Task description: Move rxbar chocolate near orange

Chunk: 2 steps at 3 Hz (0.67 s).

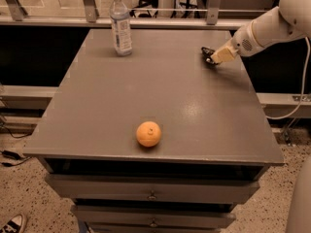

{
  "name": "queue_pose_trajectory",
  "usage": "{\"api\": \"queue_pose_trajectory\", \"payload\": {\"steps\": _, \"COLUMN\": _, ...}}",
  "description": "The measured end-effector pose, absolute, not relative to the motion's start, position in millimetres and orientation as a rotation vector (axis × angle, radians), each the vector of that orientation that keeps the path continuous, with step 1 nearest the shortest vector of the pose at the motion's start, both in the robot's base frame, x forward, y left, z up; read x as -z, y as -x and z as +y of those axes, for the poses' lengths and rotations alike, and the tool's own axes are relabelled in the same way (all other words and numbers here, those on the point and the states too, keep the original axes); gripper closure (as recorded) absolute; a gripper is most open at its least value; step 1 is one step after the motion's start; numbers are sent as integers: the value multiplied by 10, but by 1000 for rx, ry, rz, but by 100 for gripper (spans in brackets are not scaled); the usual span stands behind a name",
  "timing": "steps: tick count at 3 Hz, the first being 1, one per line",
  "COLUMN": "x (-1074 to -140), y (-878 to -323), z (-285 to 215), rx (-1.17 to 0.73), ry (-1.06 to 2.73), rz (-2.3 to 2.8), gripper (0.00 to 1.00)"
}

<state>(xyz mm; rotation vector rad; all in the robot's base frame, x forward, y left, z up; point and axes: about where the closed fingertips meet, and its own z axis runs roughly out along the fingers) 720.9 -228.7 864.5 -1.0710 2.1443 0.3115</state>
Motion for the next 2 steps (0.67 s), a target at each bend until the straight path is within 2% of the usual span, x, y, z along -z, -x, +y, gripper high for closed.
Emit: {"api": "queue_pose_trajectory", "payload": {"steps": 2, "x": -9014, "y": -6833, "z": -1989, "rx": -382, "ry": 1258, "rz": 2031, "gripper": 100}}
